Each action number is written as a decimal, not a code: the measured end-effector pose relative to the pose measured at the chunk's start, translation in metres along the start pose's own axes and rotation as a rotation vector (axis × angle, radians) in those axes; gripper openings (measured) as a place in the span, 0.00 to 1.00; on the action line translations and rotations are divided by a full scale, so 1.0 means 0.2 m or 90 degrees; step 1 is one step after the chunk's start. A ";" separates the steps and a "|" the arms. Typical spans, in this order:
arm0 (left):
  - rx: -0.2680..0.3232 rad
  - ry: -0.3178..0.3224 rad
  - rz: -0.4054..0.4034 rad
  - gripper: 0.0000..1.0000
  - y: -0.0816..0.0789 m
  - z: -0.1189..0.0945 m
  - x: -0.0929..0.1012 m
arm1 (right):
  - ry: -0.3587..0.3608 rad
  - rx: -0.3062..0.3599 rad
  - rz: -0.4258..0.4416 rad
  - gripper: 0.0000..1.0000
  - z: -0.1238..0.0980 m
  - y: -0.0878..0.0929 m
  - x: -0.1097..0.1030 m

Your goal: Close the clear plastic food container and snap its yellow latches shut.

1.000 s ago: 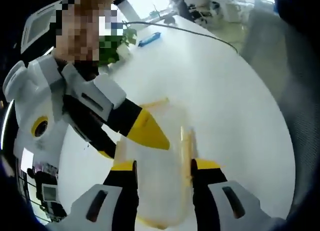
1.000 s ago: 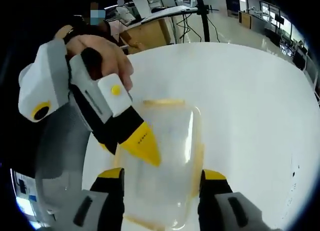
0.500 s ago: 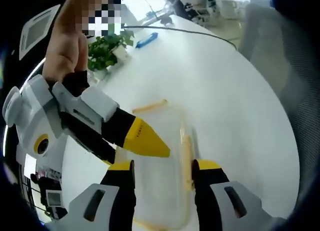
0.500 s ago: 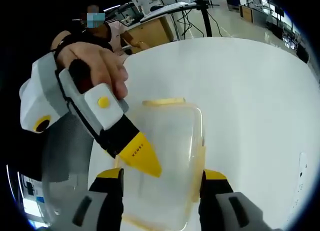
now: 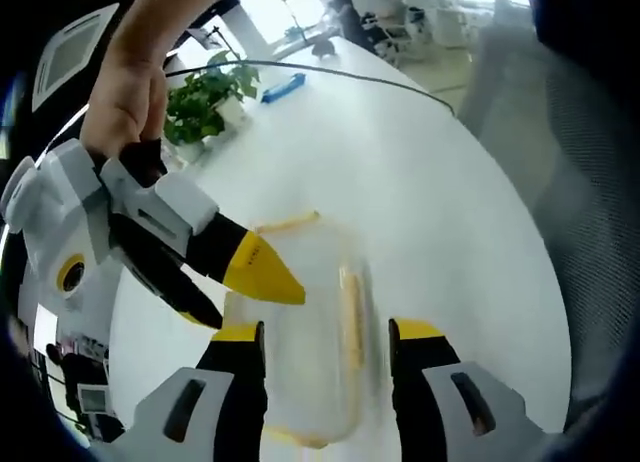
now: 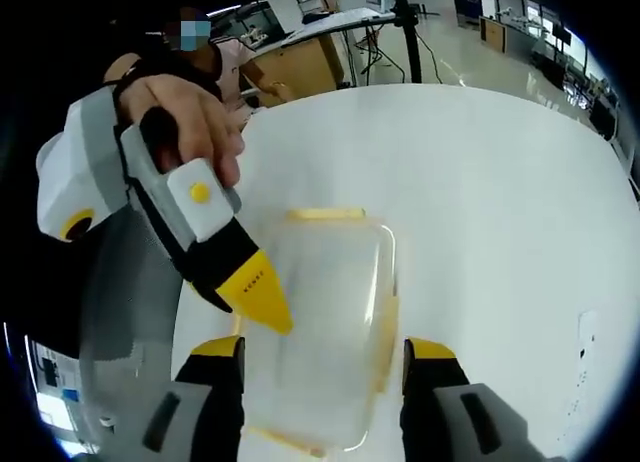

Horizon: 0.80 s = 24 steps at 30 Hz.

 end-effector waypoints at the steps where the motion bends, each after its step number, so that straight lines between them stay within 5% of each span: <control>1: -0.001 0.000 -0.001 0.45 0.00 0.00 0.00 | 0.000 0.000 0.000 0.63 0.00 0.01 0.00; 8: -0.003 0.010 -0.007 0.45 -0.01 -0.01 -0.02 | 0.008 0.006 -0.003 0.63 -0.01 0.00 0.01; 17: 0.002 0.080 -0.096 0.49 -0.01 -0.06 -0.08 | 0.063 0.001 -0.051 0.61 -0.06 -0.05 -0.06; 24: -0.053 0.118 -0.090 0.54 0.02 -0.07 -0.13 | 0.121 0.017 -0.057 0.61 -0.12 -0.07 -0.13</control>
Point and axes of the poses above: the point that each gripper's makers call its tool centre point, and the gripper's own axes: z roughly forward along the fingers, x roughly to its right, y roughly out of its underside, the point moved 10 cm from there along -z, roughly backward along the fingers, and after that the axes turned 7 degrees about -z, right-handed, at the moved point
